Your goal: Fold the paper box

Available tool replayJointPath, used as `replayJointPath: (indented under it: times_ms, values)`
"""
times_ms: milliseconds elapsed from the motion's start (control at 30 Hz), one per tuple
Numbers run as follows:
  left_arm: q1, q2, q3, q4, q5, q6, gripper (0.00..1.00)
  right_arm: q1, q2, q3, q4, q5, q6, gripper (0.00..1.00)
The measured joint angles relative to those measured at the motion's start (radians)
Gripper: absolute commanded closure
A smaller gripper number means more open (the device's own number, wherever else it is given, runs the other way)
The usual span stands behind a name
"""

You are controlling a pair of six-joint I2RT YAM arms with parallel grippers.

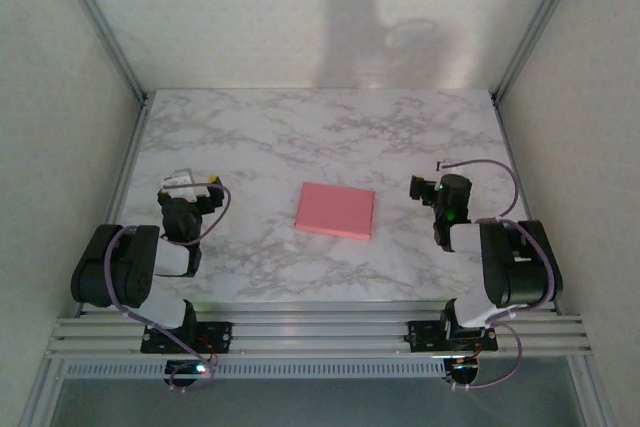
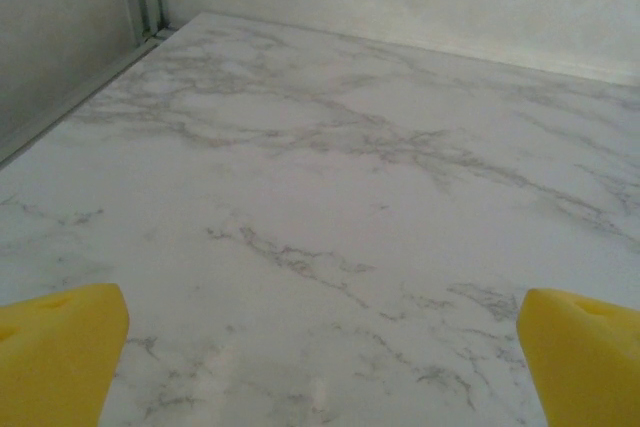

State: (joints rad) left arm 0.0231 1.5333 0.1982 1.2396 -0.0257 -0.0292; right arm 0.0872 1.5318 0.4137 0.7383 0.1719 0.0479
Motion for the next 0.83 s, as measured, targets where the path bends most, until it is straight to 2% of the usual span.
replayJointPath:
  times_ms: [267,433,833]
  values:
    - [0.04,0.0,0.002,0.034,0.08,0.0,0.01,-0.011,0.015,-0.016,0.064,-0.065,-0.012,0.01]
    - [0.04,0.0,0.002,0.043,0.093,0.0,0.01,-0.029,0.014,-0.061,0.137,-0.218,-0.05,0.01]
    - [0.04,0.0,0.003,0.043,0.097,0.0,0.01,-0.037,0.015,-0.035,0.108,-0.171,-0.032,0.01]
